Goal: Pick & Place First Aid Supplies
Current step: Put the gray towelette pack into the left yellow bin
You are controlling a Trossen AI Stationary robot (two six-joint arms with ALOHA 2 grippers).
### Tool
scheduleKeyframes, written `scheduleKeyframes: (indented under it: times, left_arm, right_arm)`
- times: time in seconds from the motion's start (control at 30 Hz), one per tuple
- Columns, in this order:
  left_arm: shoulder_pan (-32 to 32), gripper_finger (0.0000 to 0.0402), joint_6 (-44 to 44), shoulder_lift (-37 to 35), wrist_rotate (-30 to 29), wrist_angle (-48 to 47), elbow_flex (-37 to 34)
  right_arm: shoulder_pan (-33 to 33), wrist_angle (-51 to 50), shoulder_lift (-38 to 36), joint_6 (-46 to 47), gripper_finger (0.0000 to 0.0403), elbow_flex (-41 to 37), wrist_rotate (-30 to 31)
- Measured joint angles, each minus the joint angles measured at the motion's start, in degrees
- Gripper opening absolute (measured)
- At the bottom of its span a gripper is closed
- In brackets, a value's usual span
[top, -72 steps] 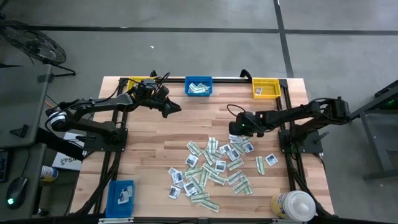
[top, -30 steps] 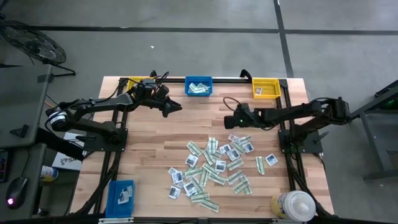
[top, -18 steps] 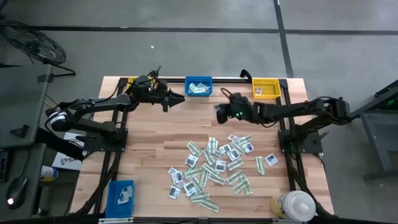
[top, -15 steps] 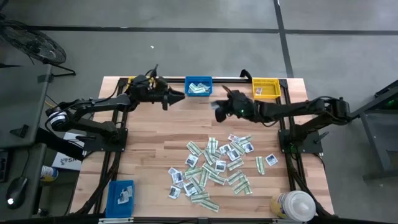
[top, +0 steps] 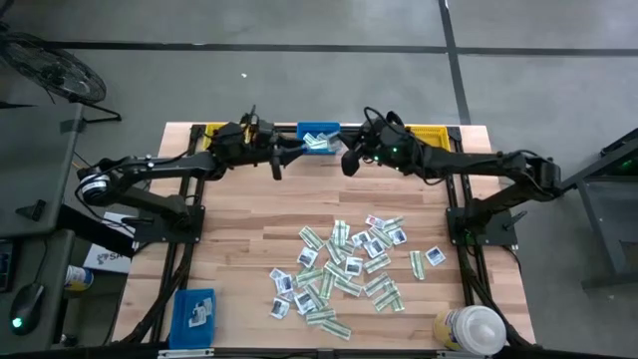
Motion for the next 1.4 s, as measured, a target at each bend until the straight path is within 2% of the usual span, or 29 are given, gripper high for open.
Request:
scheduleKeyframes:
  times: [0.2, 0.77, 0.87, 1.03, 1.07, 1.4]
  left_arm:
    - [-1.6, 0.0145, 1.1, 3.6, -5.7, -0.1, 3.3]
    - [-2.9, 0.0143, 0.9, 12.0, -5.8, -0.1, 11.6]
    - [-2.9, 0.0120, 0.9, 12.0, -6.9, 0.2, 11.6]
    - [-2.8, 0.0019, 0.9, 12.0, -5.4, -0.3, 11.6]
    - [-2.8, 0.0011, 0.8, 12.0, -5.3, -0.7, 11.6]
    - [-2.8, 0.0002, -0.5, 12.0, -5.4, -2.7, 11.7]
  right_arm:
    - [0.1, -0.1, 1.4, -3.8, 0.0000, 3.4, -1.3]
    - [0.1, -0.6, 2.4, -6.4, 0.0000, 4.9, -3.7]
    - [0.1, -1.4, 2.4, -6.4, 0.0000, 4.9, -3.9]
    - [0.1, -2.2, 2.4, -6.5, 0.0000, 4.8, -3.9]
    - [0.1, -2.3, 2.4, -6.5, 0.0000, 4.8, -4.0]
    - [0.1, -2.4, 2.4, -7.8, 0.0006, 4.7, -3.1]
